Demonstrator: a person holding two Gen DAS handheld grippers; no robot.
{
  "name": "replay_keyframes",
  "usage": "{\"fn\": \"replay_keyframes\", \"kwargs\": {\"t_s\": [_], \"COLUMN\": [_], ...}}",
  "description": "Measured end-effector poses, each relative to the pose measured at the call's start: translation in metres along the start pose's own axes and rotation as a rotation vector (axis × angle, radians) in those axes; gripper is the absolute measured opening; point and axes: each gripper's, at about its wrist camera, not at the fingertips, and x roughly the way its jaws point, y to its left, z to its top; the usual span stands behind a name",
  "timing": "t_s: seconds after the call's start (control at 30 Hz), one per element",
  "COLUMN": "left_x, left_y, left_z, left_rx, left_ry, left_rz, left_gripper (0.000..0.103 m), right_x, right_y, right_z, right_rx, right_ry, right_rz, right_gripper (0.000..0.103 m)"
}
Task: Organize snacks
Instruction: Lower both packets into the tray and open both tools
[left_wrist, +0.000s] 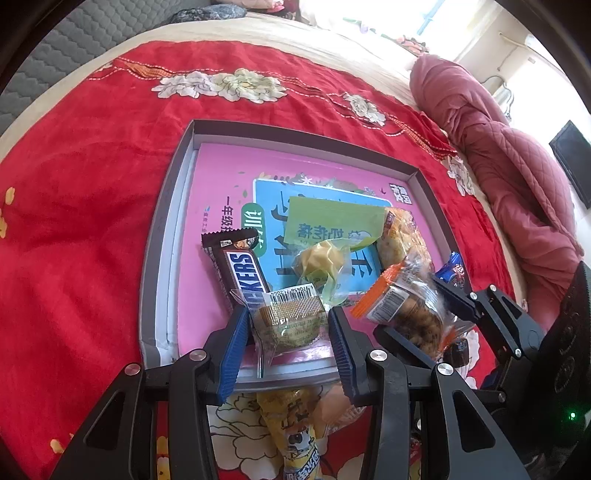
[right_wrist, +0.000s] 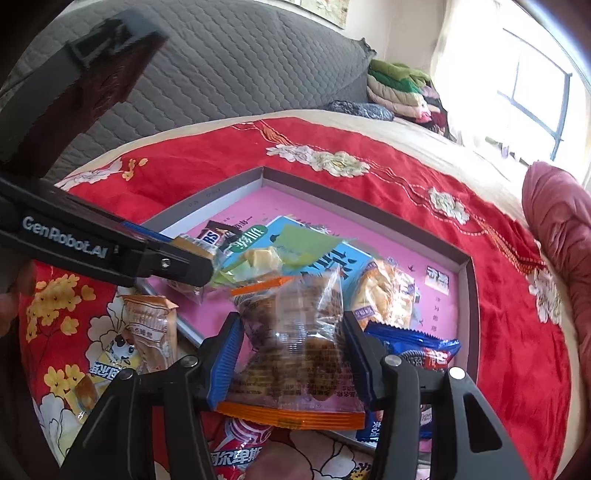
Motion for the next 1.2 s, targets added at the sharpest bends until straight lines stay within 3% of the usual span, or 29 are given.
{"fn": "replay_keyframes", "kwargs": {"t_s": [0.27,0.43,0.83,1.2], "left_x": [0.000,0.000,-0.004,-0.006], "left_y": [0.000,0.001,0.004,0.003], "left_z": [0.000,0.000,0.000,0.000], "left_rx": [-0.002,-0.008,-0.018,-0.021], "left_ry": [0.001,0.003,0.008,0.014], "left_rz": [-0.001,-0.005,-0.015,-0.020], "left_gripper": [0.046,0.046,0.046,0.046], "right_x": [0.002,0.001,-0.005,-0.014], "right_y": [0.000,-0.001,0.003,-0.018], "right_z": [-0.001,-0.001,0.001,-0.001], "right_rx": [0.002,-0.002,-0.080,-0.020], "right_ry": [0.011,0.010,0.027,0.065], "right_rz": [-0.019,-0.039,-0.116,-0.133], "right_gripper": [0.056,0.062,0.063,0.066]}}
